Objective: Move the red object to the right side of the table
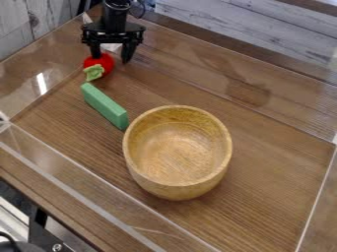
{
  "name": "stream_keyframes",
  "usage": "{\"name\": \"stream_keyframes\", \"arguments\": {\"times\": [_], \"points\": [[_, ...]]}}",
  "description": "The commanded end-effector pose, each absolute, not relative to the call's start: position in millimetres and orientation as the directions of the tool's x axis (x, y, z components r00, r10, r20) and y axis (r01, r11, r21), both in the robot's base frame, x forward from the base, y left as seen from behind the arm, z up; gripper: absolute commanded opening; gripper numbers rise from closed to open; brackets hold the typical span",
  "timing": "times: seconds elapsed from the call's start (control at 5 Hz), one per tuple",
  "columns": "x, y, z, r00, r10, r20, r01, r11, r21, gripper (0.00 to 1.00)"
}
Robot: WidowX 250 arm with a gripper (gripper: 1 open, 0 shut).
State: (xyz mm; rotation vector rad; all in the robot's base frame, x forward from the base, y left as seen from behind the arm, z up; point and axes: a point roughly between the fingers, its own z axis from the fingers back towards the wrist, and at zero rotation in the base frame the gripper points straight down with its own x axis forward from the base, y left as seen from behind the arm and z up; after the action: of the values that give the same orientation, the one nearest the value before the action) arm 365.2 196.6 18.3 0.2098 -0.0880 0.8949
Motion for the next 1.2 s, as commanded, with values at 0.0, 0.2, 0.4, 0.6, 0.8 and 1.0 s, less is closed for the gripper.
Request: {"name": "stream_keyframes", "arguments": {"times": [0.0,0.2,0.4,0.6,0.8,1.0], "points": [[364,188,16.1,0.639,0.756,0.142,-0.769,0.621,0.155,1.00],[367,193,17.3,0.606,0.785,0.128,-0.794,0.586,0.162,1.00],[367,197,17.5,0.570,0.814,0.114,-0.819,0.550,0.166,0.00],[366,194,18.6,0.593,0.800,0.095,-0.801,0.574,0.167,1.00],[365,189,21.1,0.618,0.783,0.071,-0.781,0.602,0.166,1.00],[361,186,22.1,0.598,0.799,0.056,-0.795,0.584,0.165,1.00]]}}
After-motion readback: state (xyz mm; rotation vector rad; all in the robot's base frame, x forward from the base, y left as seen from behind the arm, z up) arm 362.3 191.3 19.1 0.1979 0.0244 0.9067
